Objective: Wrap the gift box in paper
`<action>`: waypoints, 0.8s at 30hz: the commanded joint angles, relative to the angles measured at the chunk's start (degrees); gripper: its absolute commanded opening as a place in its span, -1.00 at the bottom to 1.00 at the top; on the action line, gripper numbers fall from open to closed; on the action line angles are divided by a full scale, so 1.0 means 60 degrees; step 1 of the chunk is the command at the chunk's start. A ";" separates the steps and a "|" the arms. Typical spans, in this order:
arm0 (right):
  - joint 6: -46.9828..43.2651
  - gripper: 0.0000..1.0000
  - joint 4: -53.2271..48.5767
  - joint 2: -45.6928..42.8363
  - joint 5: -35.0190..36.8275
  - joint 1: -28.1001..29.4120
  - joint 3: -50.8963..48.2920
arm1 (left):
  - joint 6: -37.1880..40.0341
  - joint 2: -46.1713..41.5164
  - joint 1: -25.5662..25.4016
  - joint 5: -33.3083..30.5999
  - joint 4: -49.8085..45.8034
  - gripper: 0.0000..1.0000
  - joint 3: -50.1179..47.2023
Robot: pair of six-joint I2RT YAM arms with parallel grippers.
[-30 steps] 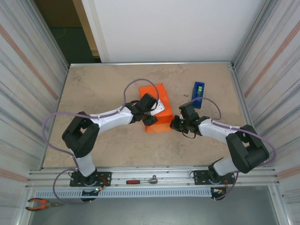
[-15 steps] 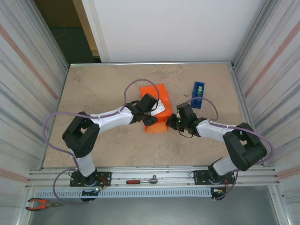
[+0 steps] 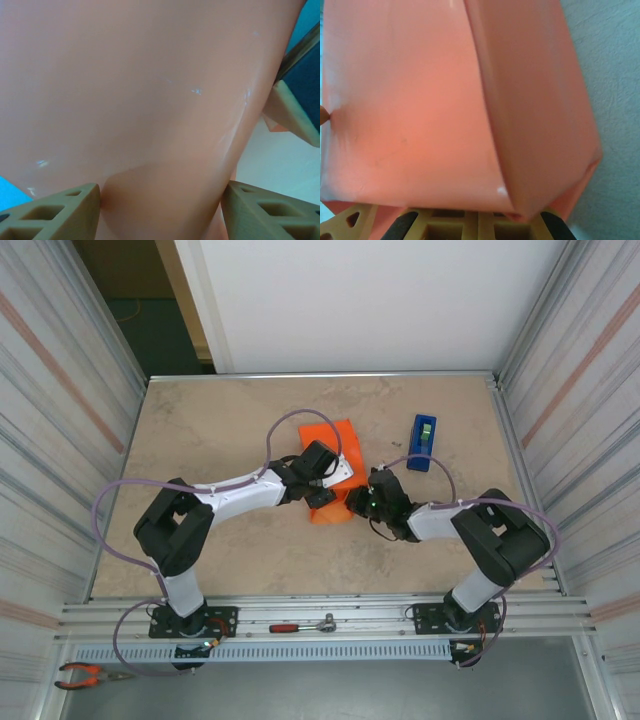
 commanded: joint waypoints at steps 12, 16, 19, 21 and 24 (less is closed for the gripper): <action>0.0437 -0.31 0.0913 -0.0204 -0.0464 0.0466 -0.0603 | 0.0006 0.0458 -0.0185 0.0308 -0.0293 0.24 -0.0209; 0.0183 -0.24 0.0195 -0.1234 -0.0705 0.0255 -0.0796 | -0.0004 0.0475 -0.0206 0.0307 -0.0295 0.24 -0.0210; -0.0093 -0.19 -0.0679 -0.2310 -0.0812 -0.0006 -0.0913 | 0.0002 0.0522 -0.0219 0.0302 -0.0288 0.24 -0.0209; -0.0256 -0.17 -0.1288 -0.3044 -0.0859 -0.0301 -0.1034 | -0.0011 0.0517 -0.0229 0.0304 -0.0294 0.23 -0.0206; -0.0457 -0.16 -0.2269 -0.4097 -0.0852 -0.0946 -0.1267 | 0.0015 0.0528 -0.0244 0.0280 -0.0294 0.23 -0.0213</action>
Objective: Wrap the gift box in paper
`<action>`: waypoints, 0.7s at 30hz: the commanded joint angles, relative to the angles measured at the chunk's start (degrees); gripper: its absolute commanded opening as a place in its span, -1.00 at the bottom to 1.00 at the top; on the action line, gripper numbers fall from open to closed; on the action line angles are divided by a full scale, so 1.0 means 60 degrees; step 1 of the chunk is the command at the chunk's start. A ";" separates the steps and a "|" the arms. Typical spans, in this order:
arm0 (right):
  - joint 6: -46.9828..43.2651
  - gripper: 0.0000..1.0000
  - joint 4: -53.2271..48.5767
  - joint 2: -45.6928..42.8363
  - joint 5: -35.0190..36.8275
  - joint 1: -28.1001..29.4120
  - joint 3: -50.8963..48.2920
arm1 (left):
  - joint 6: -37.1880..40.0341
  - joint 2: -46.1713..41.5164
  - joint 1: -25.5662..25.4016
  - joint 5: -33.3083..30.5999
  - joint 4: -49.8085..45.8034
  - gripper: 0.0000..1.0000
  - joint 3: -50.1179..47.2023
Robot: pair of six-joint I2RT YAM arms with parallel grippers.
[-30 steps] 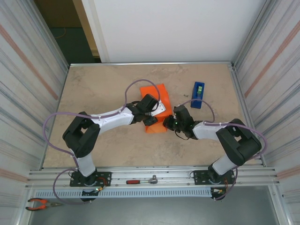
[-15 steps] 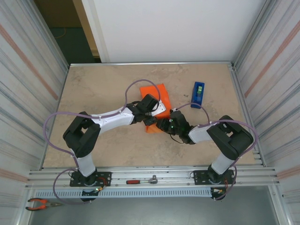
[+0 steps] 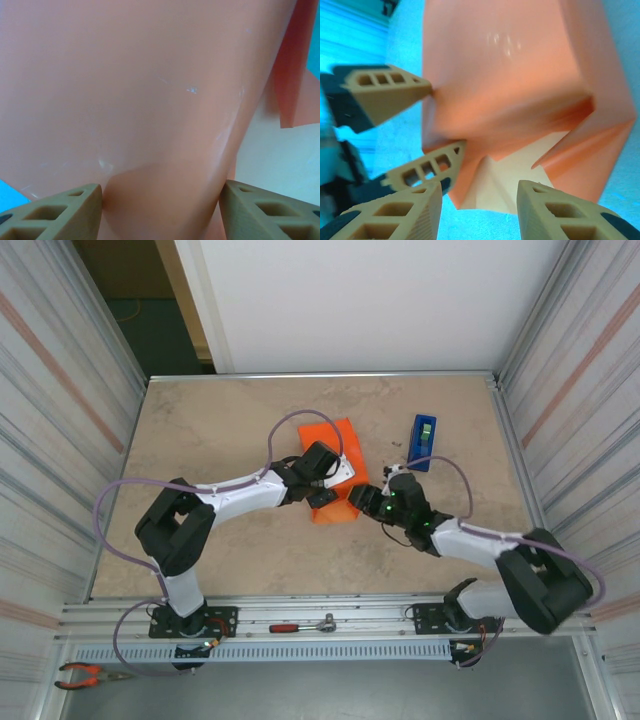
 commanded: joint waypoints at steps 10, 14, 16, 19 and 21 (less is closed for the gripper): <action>-0.0733 -1.00 -0.1767 -0.0094 -0.0586 -0.1613 -0.0083 | 0.0004 0.0489 -0.0171 0.0402 -0.0451 0.23 -0.0217; -0.0620 -1.00 -0.1194 0.0682 -0.0617 -0.1399 0.0115 | 0.0003 0.0524 -0.0178 0.0403 -0.0443 0.22 -0.0224; -0.0615 -1.00 -0.0983 0.1014 -0.0630 -0.1264 0.0251 | 0.0007 0.0543 -0.0173 0.0395 -0.0436 0.22 -0.0202; -0.0628 -1.00 -0.0807 0.1413 -0.0626 -0.1041 0.0536 | 0.0018 0.0561 -0.0183 0.0365 -0.0447 0.22 -0.0222; -0.0608 -1.00 -0.0677 0.1717 -0.0563 -0.0900 0.0737 | 0.0011 0.0562 -0.0192 0.0367 -0.0437 0.21 -0.0231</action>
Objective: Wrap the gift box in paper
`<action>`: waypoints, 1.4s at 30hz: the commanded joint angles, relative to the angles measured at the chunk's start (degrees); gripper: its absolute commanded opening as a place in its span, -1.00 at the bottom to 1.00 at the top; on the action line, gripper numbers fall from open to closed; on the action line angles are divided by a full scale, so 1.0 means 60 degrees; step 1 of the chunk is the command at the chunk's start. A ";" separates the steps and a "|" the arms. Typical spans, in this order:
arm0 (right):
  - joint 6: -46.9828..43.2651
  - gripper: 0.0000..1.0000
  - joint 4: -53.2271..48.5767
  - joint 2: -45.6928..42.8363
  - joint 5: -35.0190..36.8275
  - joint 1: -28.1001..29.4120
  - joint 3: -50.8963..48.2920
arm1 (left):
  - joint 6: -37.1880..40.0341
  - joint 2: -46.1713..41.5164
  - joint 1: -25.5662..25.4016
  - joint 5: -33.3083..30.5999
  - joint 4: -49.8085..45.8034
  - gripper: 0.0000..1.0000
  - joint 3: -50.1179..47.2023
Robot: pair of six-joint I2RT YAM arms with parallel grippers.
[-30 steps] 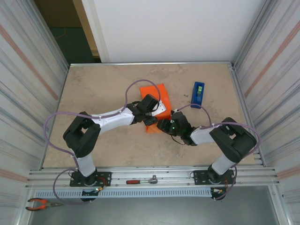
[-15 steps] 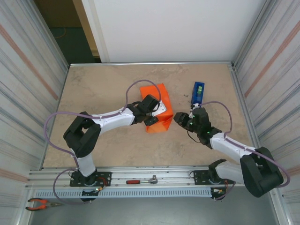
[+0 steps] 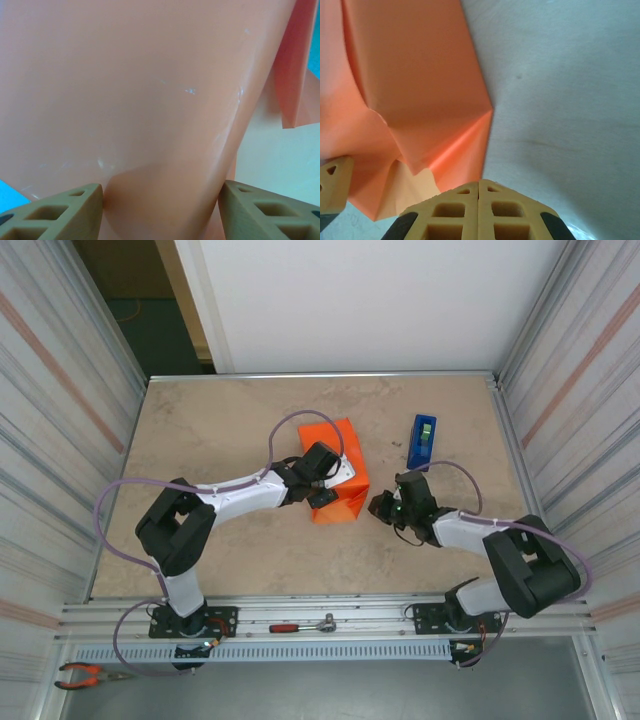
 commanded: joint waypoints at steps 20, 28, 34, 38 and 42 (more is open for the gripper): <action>0.0569 -1.00 0.1189 0.2284 0.0751 0.1289 0.0533 | -0.0166 -0.0136 -0.0176 0.0831 -0.0800 0.23 0.0216; 0.1009 -1.00 0.0741 0.1726 0.1596 0.2085 0.0118 | -0.1755 -0.1318 0.0396 0.2437 -0.0848 0.31 0.0569; 0.1109 -1.00 0.0617 0.1402 0.1494 0.2383 0.0133 | -0.3567 -0.2192 0.0979 0.2712 -0.0150 0.41 -0.0101; 0.0695 -1.00 -0.0247 0.0614 0.1508 0.2356 0.0366 | -0.4526 -0.2561 0.1512 0.2731 0.0141 0.45 -0.0653; 0.0089 -1.00 -0.1192 -0.0346 0.1509 0.2144 0.0348 | -0.4997 -0.2639 0.2020 0.2672 0.0250 0.48 -0.1125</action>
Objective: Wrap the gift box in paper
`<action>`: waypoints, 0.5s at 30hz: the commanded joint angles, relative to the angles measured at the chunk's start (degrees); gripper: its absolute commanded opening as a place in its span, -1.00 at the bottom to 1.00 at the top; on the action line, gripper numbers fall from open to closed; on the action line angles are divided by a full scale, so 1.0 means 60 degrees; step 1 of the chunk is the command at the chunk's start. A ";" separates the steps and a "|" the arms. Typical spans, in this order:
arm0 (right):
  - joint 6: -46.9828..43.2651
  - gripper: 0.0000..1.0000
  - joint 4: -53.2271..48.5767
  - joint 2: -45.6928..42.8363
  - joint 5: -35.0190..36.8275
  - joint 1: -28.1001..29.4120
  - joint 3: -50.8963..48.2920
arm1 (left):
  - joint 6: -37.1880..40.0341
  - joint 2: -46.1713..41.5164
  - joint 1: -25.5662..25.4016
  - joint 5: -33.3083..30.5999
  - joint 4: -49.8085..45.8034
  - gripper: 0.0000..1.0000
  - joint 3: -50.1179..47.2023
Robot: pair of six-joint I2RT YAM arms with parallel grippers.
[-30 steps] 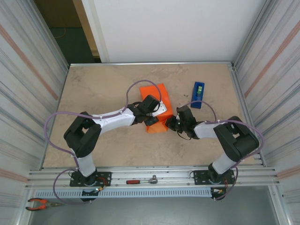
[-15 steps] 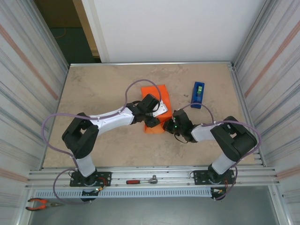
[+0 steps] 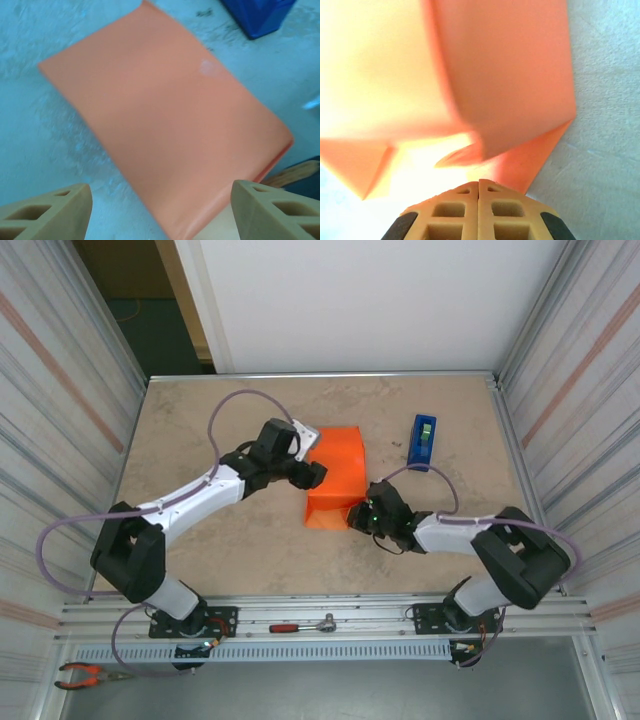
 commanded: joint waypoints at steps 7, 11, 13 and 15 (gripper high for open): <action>-0.0858 -1.00 -0.1529 -0.1504 -0.0276 -0.0939 -0.0278 | -0.1535 -0.0221 0.0534 0.0098 0.0468 0.50 -0.0901; -0.0941 -1.00 -0.1521 -0.1429 -0.0399 -0.0997 -0.0190 | -0.1956 -0.0276 0.0549 -0.0074 0.0606 0.51 -0.1182; -0.0922 -1.00 -0.1426 -0.1326 -0.0456 -0.0995 -0.0168 | -0.2150 -0.0332 0.0571 -0.0125 0.0680 0.52 -0.1334; -0.0896 -1.00 -0.1316 -0.1189 -0.0460 -0.0995 -0.0162 | -0.2337 -0.0396 0.0563 -0.0150 0.0833 0.53 -0.1529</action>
